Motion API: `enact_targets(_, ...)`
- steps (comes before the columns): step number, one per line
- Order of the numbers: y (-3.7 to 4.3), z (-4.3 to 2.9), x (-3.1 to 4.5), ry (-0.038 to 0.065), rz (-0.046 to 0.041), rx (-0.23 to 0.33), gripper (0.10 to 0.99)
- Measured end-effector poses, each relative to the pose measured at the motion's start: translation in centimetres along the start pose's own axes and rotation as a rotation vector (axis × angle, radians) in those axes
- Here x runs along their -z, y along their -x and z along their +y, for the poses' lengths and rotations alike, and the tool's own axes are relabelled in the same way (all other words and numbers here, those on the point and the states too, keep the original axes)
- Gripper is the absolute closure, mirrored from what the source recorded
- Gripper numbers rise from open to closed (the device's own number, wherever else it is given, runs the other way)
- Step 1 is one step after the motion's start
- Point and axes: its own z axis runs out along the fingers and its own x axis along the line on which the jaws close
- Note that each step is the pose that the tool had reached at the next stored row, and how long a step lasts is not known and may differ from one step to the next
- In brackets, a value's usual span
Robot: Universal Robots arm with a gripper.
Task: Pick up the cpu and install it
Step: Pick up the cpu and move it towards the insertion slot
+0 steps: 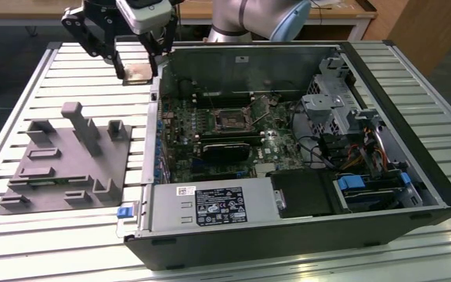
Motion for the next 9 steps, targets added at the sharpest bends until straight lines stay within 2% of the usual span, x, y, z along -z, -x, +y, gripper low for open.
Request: enact_targets(9, 1.50, -0.05, -0.03, 0.000, 0.0000, 0.000, 0.545)
